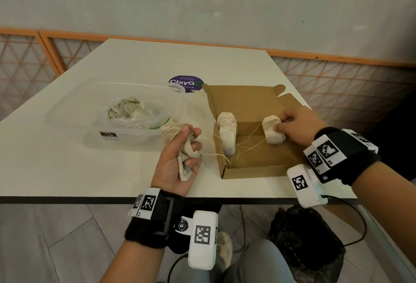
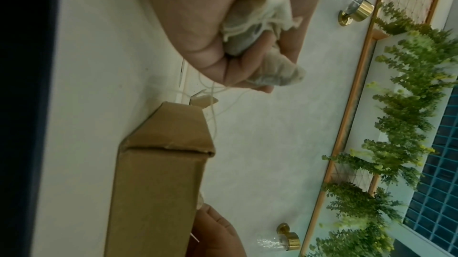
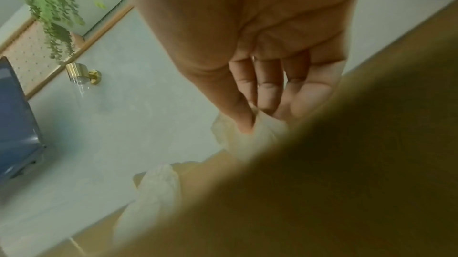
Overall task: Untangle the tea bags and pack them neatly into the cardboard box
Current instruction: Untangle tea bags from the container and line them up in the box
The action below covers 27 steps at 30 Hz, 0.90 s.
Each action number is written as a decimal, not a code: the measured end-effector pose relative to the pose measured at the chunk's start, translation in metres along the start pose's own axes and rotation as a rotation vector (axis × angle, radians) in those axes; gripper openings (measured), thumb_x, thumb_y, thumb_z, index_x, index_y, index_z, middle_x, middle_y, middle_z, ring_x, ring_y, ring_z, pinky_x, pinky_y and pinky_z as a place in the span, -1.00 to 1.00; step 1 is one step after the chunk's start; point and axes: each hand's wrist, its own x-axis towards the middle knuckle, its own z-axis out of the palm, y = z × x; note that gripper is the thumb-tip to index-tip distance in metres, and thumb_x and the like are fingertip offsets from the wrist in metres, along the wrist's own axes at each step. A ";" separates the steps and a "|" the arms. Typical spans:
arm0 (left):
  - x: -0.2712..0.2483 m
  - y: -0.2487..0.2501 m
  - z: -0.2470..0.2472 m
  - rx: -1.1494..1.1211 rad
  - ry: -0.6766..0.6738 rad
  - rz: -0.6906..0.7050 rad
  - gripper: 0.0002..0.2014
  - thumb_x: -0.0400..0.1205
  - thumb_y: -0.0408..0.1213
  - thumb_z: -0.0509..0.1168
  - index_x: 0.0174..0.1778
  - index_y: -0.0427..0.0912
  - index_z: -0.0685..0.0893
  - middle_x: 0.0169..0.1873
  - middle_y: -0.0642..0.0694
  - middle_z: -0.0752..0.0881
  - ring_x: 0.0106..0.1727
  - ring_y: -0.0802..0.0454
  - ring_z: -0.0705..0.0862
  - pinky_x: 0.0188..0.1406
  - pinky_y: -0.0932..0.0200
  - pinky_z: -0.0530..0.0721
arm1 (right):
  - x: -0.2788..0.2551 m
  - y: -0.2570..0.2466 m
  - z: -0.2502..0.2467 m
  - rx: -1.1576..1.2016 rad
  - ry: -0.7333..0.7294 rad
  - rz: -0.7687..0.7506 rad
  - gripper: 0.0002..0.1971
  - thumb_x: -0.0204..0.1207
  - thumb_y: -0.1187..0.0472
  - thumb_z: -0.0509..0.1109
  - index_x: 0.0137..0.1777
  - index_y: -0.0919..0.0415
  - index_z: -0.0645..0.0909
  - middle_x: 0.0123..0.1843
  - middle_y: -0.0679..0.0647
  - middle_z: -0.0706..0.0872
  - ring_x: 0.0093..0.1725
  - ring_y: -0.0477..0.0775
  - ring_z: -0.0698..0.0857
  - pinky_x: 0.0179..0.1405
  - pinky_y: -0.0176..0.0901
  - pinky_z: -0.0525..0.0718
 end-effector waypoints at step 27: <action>0.000 -0.001 0.007 0.117 0.111 -0.036 -0.95 0.51 -0.25 0.28 -0.16 -0.10 0.56 -0.29 -0.04 0.65 -0.49 0.21 0.55 -0.79 0.44 0.32 | -0.025 -0.039 0.048 0.465 -0.311 0.079 -0.72 0.42 0.37 0.48 0.08 0.19 0.54 -0.10 0.20 0.69 -0.14 0.11 0.69 -0.06 -0.07 0.74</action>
